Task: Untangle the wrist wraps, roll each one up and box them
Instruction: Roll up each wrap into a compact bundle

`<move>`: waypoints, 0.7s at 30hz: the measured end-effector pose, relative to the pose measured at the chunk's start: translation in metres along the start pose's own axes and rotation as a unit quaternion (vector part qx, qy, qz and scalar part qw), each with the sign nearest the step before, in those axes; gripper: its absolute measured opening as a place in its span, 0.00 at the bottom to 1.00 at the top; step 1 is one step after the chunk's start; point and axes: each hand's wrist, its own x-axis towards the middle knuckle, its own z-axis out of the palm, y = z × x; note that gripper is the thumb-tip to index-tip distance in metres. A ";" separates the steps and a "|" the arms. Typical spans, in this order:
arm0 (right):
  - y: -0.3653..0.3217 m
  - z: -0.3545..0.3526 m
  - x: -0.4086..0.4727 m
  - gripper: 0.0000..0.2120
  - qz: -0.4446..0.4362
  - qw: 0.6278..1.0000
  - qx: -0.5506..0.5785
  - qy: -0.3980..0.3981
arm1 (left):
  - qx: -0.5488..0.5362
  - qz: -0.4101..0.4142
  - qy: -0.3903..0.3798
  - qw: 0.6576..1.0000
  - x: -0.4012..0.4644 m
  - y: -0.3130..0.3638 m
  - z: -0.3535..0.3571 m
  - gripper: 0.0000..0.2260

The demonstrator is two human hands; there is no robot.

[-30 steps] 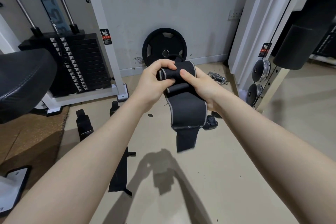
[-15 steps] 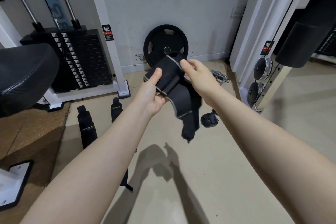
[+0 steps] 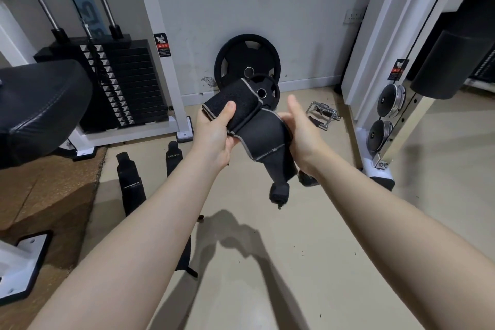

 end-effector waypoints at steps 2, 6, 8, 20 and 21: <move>0.001 0.002 0.001 0.11 -0.037 0.987 -0.152 -0.022 | 0.123 0.063 0.005 0.990 -0.002 -0.003 -0.004 0.12; 0.002 0.006 0.003 0.07 -0.043 0.988 -0.149 -0.022 | 0.322 0.221 -0.012 0.920 -0.003 -0.011 -0.009 0.16; -0.001 0.009 0.001 0.08 -0.025 0.994 -0.106 -0.020 | 0.409 0.326 -0.046 0.851 0.000 -0.011 -0.011 0.14; -0.007 0.015 -0.003 0.16 0.043 0.997 0.032 0.049 | 0.576 0.442 -0.275 0.630 0.000 0.007 -0.018 0.22; -0.007 0.014 -0.004 0.14 0.037 0.998 0.028 0.047 | 0.587 0.402 -0.292 0.639 -0.003 0.006 -0.020 0.23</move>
